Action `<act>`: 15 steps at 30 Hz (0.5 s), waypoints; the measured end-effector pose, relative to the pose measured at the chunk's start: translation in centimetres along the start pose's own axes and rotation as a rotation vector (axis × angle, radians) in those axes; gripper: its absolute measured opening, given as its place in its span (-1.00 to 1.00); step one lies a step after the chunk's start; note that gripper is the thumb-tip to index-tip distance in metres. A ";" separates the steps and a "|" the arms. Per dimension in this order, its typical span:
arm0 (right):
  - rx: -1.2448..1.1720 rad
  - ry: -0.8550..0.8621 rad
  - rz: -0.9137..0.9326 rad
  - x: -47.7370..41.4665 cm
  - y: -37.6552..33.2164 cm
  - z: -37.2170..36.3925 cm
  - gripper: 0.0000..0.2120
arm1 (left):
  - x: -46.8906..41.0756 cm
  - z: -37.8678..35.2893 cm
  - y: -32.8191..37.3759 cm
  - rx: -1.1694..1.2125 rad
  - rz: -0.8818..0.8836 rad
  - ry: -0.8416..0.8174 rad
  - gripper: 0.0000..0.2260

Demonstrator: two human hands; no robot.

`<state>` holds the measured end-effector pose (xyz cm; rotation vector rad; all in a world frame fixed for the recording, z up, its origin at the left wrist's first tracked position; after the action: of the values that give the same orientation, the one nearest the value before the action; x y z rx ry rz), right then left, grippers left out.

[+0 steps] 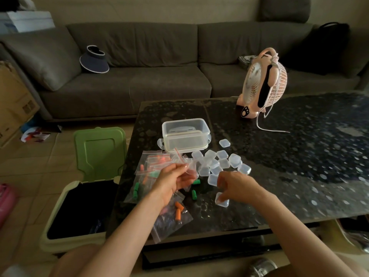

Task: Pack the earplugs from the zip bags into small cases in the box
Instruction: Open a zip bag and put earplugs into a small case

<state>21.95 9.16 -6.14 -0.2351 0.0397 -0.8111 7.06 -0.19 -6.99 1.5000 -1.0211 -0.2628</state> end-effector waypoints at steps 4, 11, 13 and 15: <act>0.105 -0.037 0.045 0.2 -0.7 -1.0 -0.61 | -0.5 2.6 2.1 -0.076 -0.226 0.177 -0.96; -0.014 -0.067 0.024 -0.2 -0.9 -1.4 -0.59 | -2.1 7.1 4.3 -0.612 -0.561 0.623 -0.95; -0.085 -0.079 0.010 -0.4 -1.1 -1.5 -0.60 | -2.5 7.6 3.8 -0.764 -0.576 0.675 -0.97; -0.143 -0.068 0.000 -0.5 -1.4 -1.3 -0.64 | -2.6 7.9 3.6 -0.836 -0.580 0.705 -0.93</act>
<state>20.46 8.32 -7.07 -0.3978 0.0335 -0.8009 -1.44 -3.26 -6.63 0.9389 0.1295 -0.4540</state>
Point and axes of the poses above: each hand's wrist, its own x-axis away from the middle knuckle, its own z-axis out of the back of the hand, y = z × x, the point moved 7 cm from there along -x, towards the middle knuckle, and after that the axes turned 12 degrees about y, right-handed, at the moved point
